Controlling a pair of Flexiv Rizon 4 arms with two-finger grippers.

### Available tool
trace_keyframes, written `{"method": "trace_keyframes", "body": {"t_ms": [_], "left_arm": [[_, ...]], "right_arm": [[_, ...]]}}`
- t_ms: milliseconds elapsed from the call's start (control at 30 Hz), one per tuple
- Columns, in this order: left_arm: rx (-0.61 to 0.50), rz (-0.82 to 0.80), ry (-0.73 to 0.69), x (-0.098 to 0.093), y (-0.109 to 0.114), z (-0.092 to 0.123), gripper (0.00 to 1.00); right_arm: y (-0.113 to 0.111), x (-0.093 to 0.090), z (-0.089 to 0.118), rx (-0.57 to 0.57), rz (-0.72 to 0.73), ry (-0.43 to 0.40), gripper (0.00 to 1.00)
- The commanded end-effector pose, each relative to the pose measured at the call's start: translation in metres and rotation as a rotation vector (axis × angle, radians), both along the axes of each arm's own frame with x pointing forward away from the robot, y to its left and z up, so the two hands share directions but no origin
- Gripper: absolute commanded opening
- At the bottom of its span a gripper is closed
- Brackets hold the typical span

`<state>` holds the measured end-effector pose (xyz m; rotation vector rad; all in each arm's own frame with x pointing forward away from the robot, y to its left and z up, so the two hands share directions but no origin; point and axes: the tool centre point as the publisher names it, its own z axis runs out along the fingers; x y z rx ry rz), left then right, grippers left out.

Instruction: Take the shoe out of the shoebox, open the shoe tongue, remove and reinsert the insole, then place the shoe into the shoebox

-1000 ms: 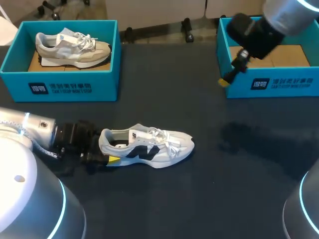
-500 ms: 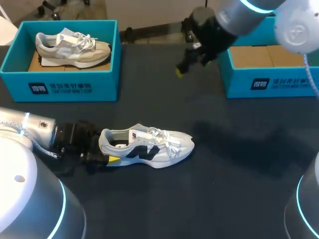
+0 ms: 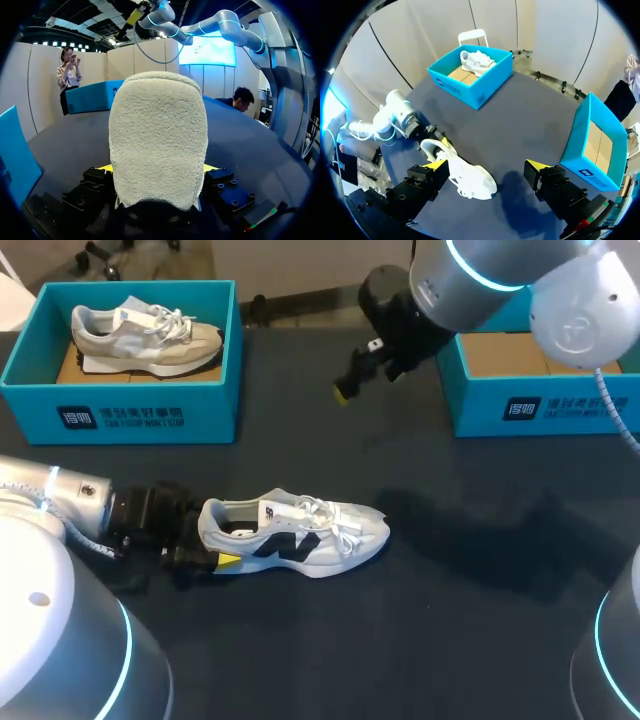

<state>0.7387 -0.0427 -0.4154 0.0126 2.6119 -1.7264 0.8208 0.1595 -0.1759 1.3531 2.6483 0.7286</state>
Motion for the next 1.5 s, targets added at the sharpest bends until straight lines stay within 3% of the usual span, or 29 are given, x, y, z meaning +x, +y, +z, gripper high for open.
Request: {"method": "trace_keyframes", "body": {"t_ms": [33, 433, 633, 933, 1067, 1500], "left_arm": [[0.001, 0.002, -0.002, 0.0, 0.0, 0.0, 0.0], [0.001, 0.002, -0.002, 0.0, 0.0, 0.0, 0.0], [0.001, 0.002, -0.002, 0.0, 0.0, 0.0, 0.0], [0.001, 0.002, -0.002, 0.0, 0.0, 0.0, 0.0], [0.001, 0.002, -0.002, 0.0, 0.0, 0.0, 0.0], [0.001, 0.002, -0.002, 0.0, 0.0, 0.0, 0.0]], "right_arm": [[0.004, 0.001, -0.006, 0.025, -0.024, -0.006, 1.0], [0.044, -0.003, -0.038, -0.04, -0.27, 0.072, 1.0], [0.065, -0.021, -0.044, -0.002, -0.406, 0.051, 1.0], [0.094, -0.047, -0.065, 0.008, -0.541, 0.12, 1.0], [0.1, -0.059, -0.076, 0.066, -0.566, 0.147, 1.0], [0.1, -0.059, -0.076, 0.066, -0.566, 0.147, 1.0]]}}
